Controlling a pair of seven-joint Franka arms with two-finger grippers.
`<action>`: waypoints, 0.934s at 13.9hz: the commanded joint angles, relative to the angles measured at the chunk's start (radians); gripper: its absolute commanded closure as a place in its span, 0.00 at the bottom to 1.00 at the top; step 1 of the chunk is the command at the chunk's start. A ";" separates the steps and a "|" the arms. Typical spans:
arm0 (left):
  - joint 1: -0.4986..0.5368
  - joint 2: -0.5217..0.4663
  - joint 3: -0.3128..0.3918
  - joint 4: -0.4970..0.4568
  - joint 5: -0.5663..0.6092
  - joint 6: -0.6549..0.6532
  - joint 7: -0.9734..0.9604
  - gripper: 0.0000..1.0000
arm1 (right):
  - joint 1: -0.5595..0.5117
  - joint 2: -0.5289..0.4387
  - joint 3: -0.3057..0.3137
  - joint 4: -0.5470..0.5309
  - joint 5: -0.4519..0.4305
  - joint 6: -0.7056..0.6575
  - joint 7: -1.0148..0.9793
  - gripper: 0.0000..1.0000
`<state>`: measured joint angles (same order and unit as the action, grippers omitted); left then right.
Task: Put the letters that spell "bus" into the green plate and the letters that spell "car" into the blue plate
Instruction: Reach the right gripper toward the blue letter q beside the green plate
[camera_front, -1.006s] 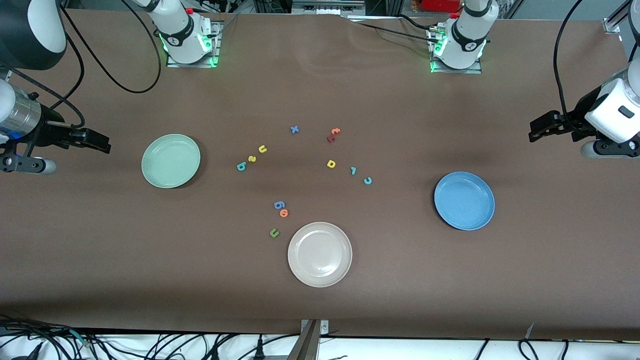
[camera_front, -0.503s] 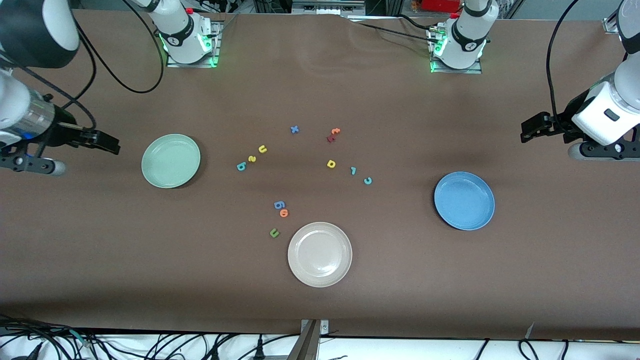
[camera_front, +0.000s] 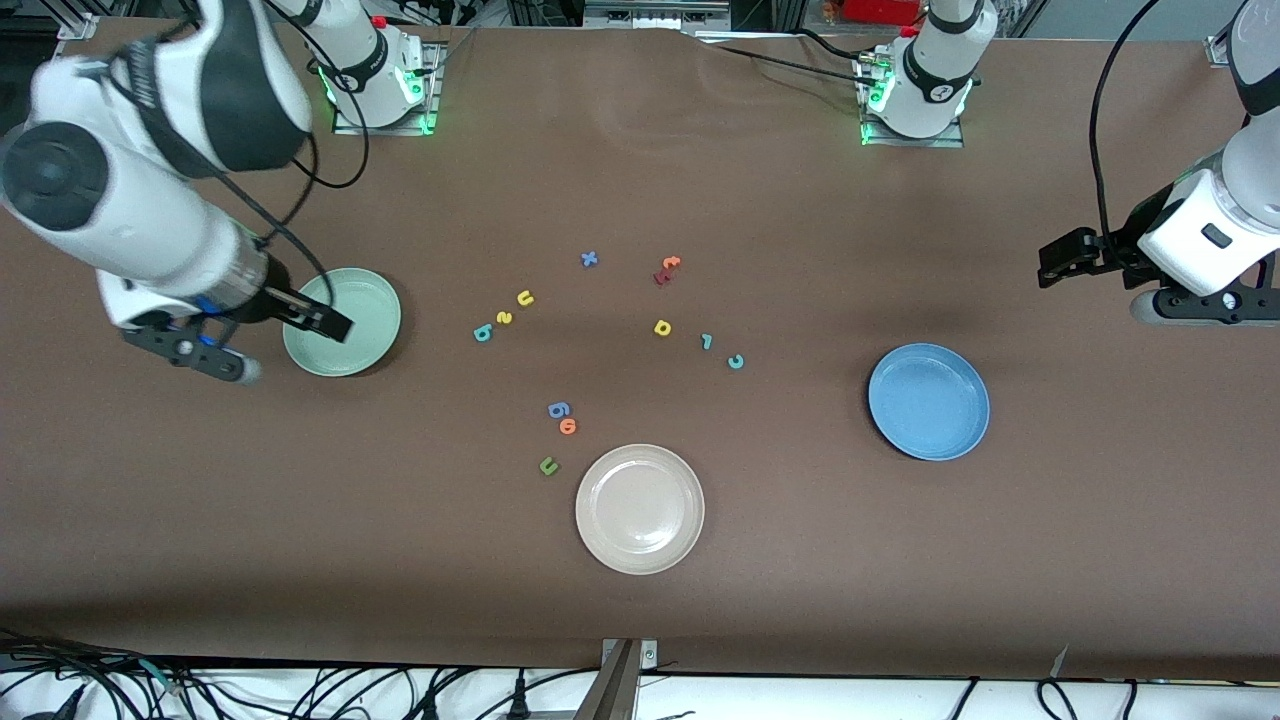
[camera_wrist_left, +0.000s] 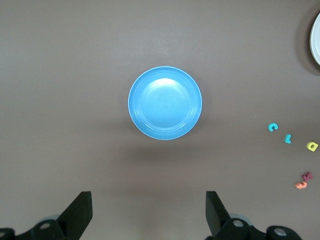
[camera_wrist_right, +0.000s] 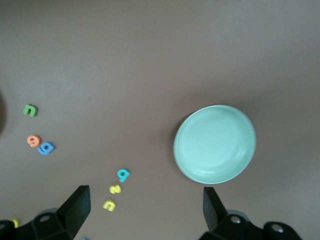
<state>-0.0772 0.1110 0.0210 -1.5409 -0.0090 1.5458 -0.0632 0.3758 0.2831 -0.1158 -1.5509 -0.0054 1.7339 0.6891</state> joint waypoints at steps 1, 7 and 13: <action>0.000 0.006 0.004 0.016 -0.022 -0.009 0.006 0.00 | 0.047 0.057 -0.005 0.000 0.015 0.053 0.151 0.01; 0.016 0.002 0.008 0.045 -0.022 -0.010 0.006 0.00 | 0.084 0.111 -0.004 -0.158 0.128 0.231 0.274 0.01; 0.005 0.006 0.005 0.042 -0.017 -0.010 0.006 0.00 | 0.141 0.107 -0.004 -0.403 0.130 0.461 0.354 0.01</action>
<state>-0.0679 0.1111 0.0258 -1.5152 -0.0090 1.5464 -0.0632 0.4951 0.4220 -0.1143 -1.8526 0.1106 2.1190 1.0222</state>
